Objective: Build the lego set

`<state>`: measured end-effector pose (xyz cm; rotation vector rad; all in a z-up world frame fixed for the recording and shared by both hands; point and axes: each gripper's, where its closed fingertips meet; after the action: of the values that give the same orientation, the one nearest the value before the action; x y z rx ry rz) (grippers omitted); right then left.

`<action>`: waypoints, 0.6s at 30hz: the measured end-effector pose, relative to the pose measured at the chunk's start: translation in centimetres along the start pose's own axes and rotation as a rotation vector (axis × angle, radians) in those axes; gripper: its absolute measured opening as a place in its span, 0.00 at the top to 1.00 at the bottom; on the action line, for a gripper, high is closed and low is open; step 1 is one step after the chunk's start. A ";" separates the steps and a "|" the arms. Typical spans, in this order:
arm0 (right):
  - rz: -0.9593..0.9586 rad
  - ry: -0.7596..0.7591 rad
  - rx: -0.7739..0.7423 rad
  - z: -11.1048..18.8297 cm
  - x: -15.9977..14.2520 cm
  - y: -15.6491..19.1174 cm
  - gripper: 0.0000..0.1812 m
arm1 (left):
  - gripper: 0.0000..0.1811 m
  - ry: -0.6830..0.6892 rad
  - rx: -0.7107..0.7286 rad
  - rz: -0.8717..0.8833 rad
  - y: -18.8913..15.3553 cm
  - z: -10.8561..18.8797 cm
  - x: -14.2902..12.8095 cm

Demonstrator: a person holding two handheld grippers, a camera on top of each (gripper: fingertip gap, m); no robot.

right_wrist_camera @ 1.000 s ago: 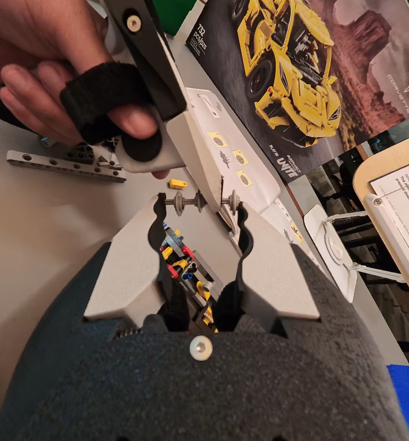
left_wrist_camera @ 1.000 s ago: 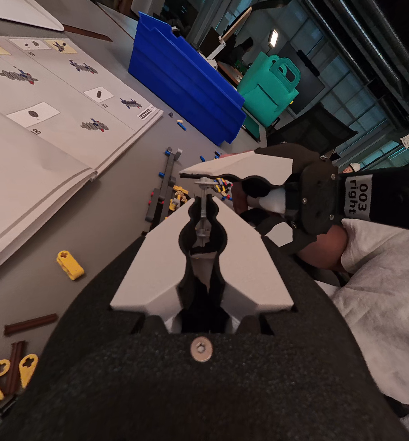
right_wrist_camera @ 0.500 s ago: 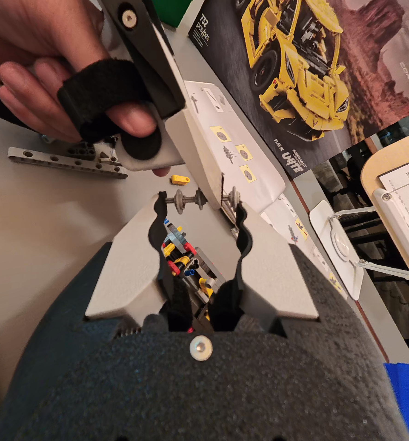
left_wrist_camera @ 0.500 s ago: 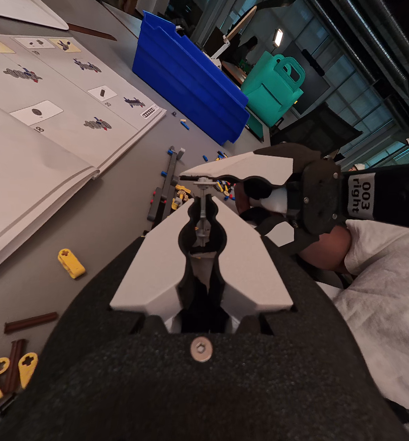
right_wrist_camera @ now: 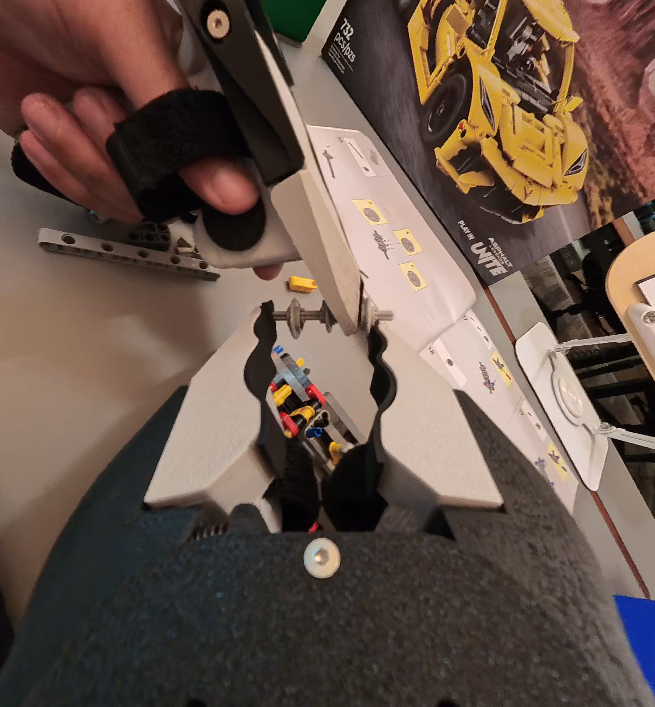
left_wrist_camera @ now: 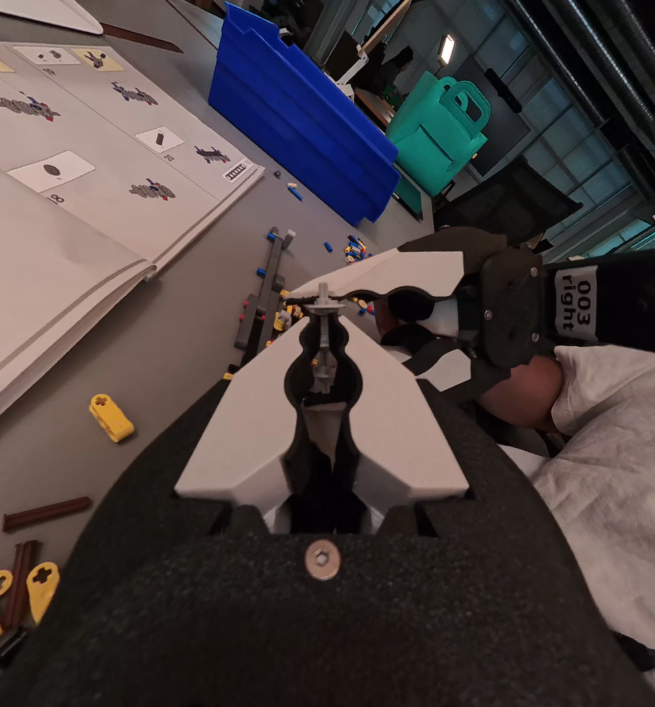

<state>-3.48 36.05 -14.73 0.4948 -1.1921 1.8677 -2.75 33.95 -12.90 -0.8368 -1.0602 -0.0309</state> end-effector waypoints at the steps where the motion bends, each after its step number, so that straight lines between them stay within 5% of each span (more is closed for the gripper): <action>1: -0.006 -0.003 0.003 -0.1 0.0 0.0 0.73 | 0.99 0.002 0.001 0.004 0.1 0.0 0.0; 4: -0.070 -0.057 0.015 0.1 0.5 -0.3 0.73 | 0.98 -0.015 -0.017 0.011 -0.1 0.1 0.5; 7: -0.086 -0.034 -0.039 0.1 -0.3 -1.7 0.73 | 0.86 -0.093 -0.022 0.051 0.3 1.2 1.7; 14: -0.252 -0.221 -0.011 2.0 1.9 -2.6 0.73 | 0.90 -0.036 -0.105 0.096 -0.4 1.4 0.5; 18: -0.194 -0.290 -0.040 2.8 2.6 -2.6 0.73 | 0.98 -0.033 -0.262 0.186 -2.3 1.4 0.5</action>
<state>-3.19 35.22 -10.18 0.8507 -1.3156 1.6405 -4.50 33.43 -10.89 -1.1742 -1.0185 0.0013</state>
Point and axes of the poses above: each gripper's, where its closed fingertips meet, z back along the fingers, x out of its top, y = z × x across the jaws
